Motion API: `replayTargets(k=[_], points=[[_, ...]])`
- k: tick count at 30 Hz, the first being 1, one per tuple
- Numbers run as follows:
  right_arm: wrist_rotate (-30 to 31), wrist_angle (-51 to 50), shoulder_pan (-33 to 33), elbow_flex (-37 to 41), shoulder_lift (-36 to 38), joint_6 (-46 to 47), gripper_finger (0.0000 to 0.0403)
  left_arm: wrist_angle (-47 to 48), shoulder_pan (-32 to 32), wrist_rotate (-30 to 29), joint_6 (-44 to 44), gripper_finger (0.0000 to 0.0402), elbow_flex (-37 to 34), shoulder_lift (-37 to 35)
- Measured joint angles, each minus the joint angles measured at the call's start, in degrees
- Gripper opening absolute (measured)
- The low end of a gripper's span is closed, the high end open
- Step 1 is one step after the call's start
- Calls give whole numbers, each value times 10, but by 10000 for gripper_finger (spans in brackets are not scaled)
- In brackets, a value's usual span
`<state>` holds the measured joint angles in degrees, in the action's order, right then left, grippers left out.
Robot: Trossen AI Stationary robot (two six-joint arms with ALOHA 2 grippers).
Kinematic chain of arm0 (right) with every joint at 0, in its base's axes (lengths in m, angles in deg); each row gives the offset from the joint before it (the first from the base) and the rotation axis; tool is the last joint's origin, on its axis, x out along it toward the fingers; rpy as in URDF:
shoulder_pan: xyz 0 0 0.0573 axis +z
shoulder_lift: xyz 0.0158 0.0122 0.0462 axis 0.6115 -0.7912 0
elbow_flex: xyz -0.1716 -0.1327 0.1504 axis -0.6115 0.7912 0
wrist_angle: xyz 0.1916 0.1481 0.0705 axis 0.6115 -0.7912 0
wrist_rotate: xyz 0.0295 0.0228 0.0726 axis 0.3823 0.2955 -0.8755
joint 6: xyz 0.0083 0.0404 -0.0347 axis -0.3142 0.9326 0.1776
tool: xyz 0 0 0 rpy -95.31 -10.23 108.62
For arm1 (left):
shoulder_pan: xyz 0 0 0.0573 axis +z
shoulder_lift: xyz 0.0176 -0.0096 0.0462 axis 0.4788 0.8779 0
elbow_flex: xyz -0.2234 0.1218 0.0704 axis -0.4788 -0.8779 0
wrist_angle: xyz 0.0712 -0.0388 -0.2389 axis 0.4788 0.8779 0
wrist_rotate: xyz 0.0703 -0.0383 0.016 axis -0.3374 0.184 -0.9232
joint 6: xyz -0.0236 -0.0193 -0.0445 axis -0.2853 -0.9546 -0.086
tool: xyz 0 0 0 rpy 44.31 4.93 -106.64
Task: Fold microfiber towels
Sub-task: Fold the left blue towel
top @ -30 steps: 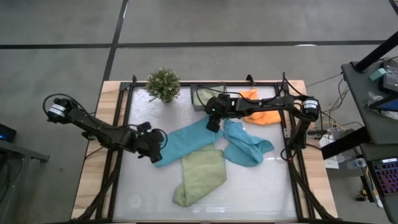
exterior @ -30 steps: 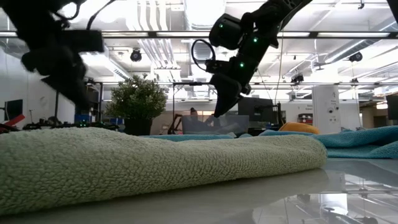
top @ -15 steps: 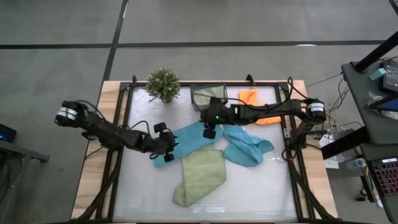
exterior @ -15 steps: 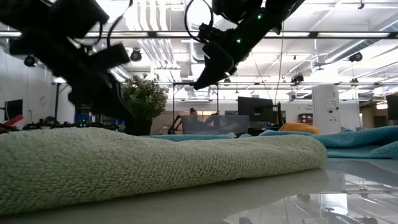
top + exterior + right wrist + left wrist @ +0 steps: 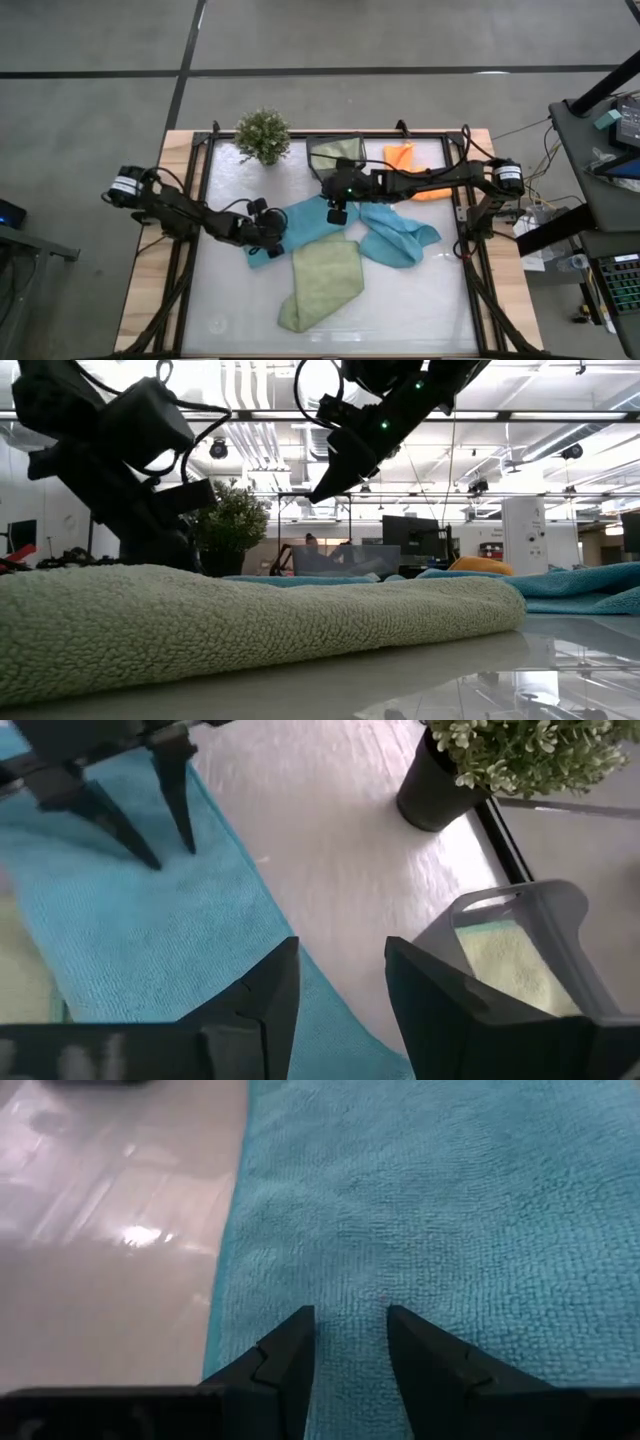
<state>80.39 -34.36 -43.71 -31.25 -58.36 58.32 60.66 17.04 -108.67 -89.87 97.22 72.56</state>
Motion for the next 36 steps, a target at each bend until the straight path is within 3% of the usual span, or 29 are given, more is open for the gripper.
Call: replayTargets(k=[7, 12, 22, 29, 36], points=[[0, 1, -15, -1, 0, 15, 140, 146, 15, 10, -1, 116, -5, -83], [-1, 2, -23, 1, 0, 103, 141, 198, 18, 2, 6, 116, -7, -158], [-76, -2, -38, 56, 0, 267, 169, 103, 18, -17, 75, 116, -8, -204], [-121, -3, -48, 95, 0, 361, 171, -27, 18, -19, 119, 116, -8, -166], [-118, 28, -58, 117, 0, 357, 171, -96, 18, -24, 133, 116, -8, -98]])
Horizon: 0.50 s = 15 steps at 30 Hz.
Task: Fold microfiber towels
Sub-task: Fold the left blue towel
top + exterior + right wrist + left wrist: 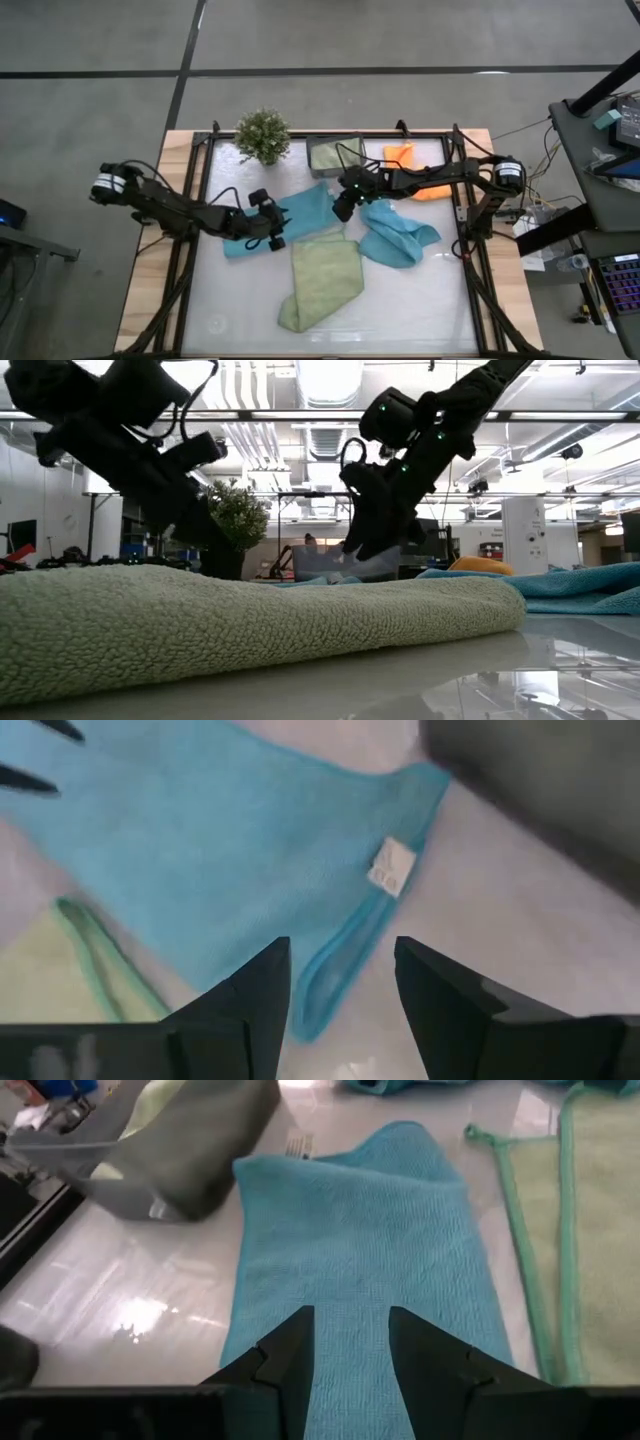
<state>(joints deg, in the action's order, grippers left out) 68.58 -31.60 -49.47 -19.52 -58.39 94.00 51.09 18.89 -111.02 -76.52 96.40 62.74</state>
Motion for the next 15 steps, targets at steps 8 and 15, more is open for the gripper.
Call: replayTargets(k=[8, 15], points=[[98, 9, -3, -20, -10, -95, 165, 83, 0, 31, -24, 116, 25, 9], [3, -9, -1, -20, -10, -7, 148, 146, -1, 52, -72, 116, 15, 4]])
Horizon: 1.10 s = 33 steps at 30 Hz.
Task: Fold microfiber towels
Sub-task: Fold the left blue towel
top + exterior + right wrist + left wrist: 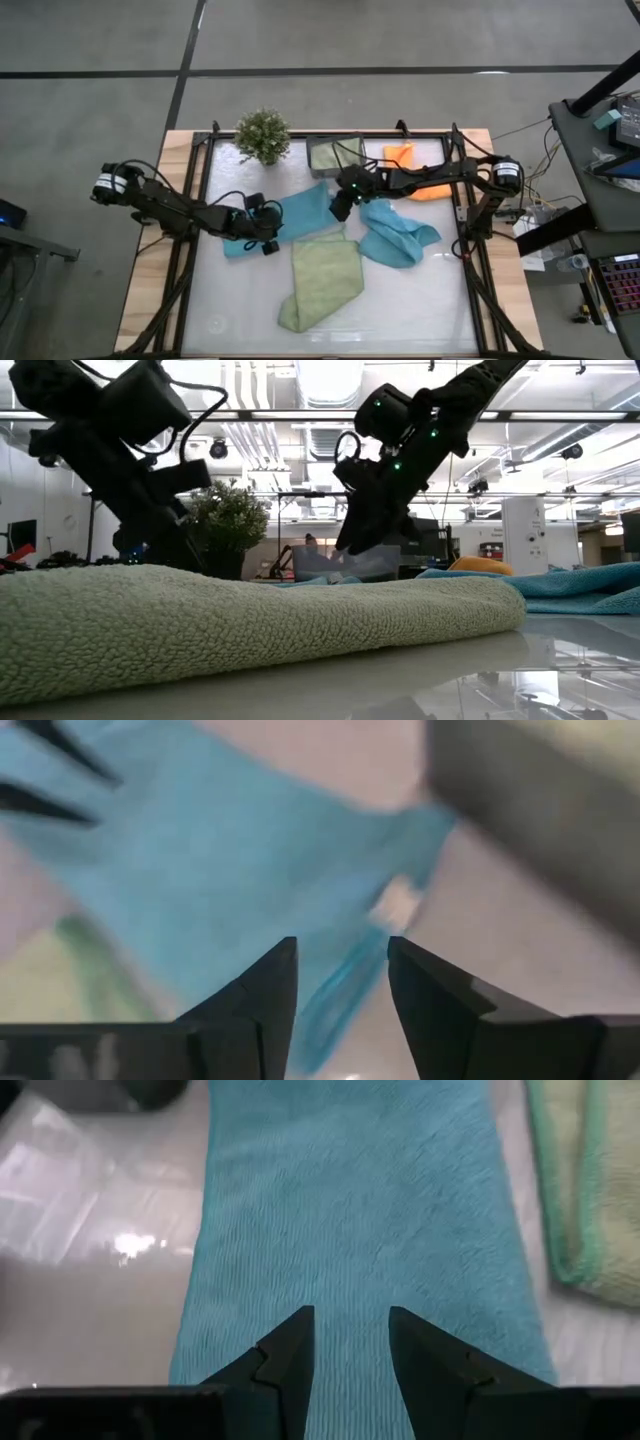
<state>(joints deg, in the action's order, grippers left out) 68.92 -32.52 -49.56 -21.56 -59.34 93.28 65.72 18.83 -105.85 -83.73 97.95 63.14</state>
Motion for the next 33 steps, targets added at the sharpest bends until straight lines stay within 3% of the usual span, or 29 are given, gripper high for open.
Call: replayTargets(k=[8, 21, 33], points=[[-16, -16, -1, 13, -6, 48, 188, 3, 1, 0, -45, 116, -23, 0], [-5, 118, -16, 15, -66, 120, 260, 2, 5, -3, -47, 116, -36, 0], [-11, 56, -33, -22, -107, 143, 270, -1, 6, -10, -46, 116, -46, 0]])
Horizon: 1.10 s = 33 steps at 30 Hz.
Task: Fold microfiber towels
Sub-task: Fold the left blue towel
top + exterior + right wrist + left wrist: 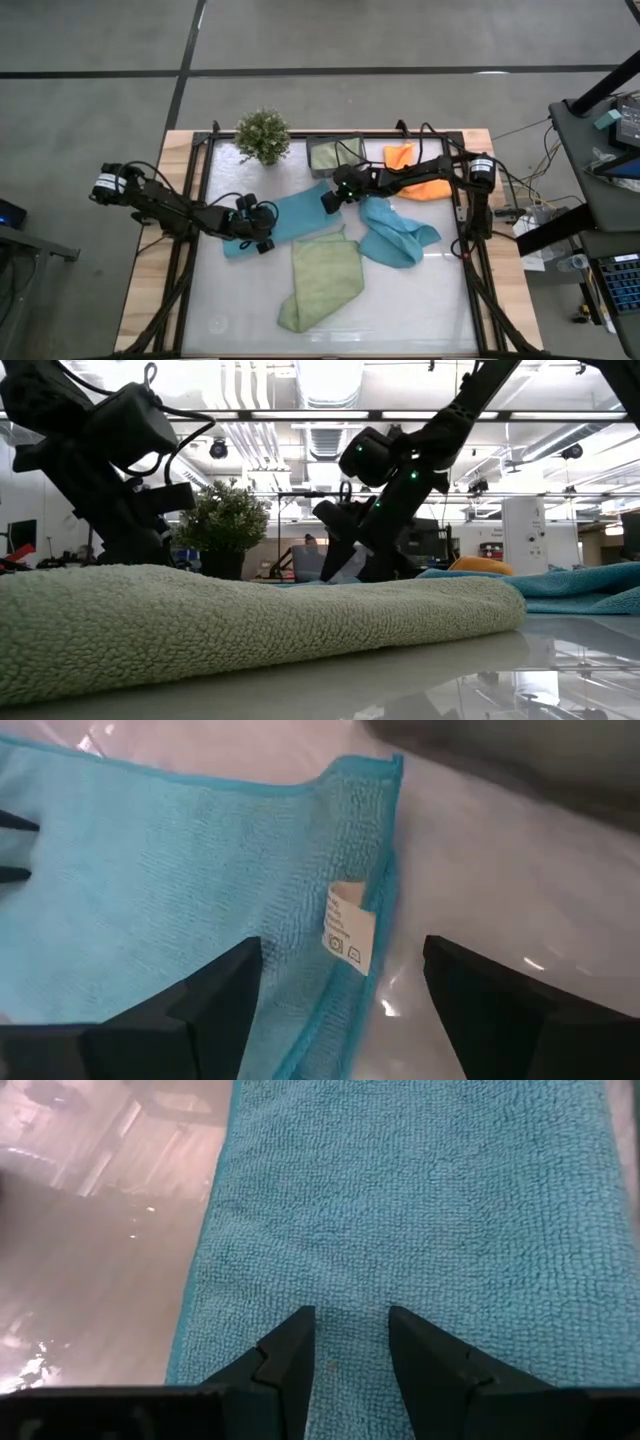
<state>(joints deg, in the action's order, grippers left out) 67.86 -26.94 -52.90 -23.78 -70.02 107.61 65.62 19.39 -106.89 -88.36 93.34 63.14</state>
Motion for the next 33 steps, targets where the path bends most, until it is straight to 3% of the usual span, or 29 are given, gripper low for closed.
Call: replayTargets(k=[8, 20, 27, 33], points=[[-107, -1, 2, -9, -1, -15, 268, 1, 1, -18, -1, 116, -5, 0], [-108, 97, 2, -9, -23, -23, 225, 2, 1, -21, 1, 116, -5, 0], [-101, 102, 2, -10, -23, -30, 179, 3, 1, -21, 3, 116, -4, 0], [-101, 107, 2, -13, -23, -37, 93, 4, 2, -20, 16, 116, -2, 0]])
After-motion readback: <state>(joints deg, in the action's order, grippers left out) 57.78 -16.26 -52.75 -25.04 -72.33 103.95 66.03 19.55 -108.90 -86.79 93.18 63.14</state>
